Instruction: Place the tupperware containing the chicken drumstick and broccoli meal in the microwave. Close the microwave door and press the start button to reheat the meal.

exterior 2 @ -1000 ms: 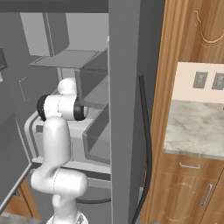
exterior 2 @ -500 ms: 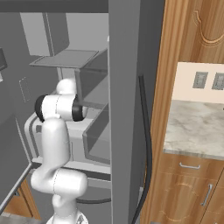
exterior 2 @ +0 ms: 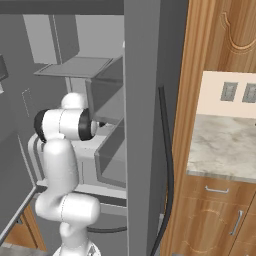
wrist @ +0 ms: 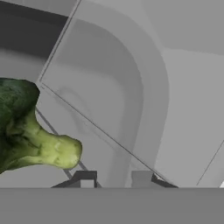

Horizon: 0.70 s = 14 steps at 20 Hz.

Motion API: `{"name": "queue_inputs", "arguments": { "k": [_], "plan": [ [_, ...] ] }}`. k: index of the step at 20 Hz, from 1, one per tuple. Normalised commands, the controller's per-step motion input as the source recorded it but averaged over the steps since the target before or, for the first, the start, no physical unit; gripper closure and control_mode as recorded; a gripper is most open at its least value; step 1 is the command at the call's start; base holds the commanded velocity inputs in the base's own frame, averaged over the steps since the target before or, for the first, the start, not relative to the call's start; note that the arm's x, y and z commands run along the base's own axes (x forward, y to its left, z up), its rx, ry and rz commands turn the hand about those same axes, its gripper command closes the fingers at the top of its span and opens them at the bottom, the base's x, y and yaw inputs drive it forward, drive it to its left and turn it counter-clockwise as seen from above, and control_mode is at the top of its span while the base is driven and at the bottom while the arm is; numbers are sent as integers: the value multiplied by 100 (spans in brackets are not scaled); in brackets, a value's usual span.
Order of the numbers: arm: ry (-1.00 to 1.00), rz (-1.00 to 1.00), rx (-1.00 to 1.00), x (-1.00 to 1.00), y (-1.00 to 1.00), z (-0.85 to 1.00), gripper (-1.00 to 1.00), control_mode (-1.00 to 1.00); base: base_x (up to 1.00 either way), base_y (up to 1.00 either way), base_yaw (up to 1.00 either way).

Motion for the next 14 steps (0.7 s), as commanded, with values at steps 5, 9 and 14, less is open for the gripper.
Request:
{"name": "queue_inputs", "arguments": {
  "k": [5, 9, 14],
  "plan": [
    [-1, -8, 0, -100, -3, 18, 100, -100, 0, 0, 0],
    [0, -4, 0, -100, -3, 50, 100, -100, 0, 0, 0],
    [7, -7, 1, -100, -1, 54, 100, -100, 0, 0, 0]
  ]
}}
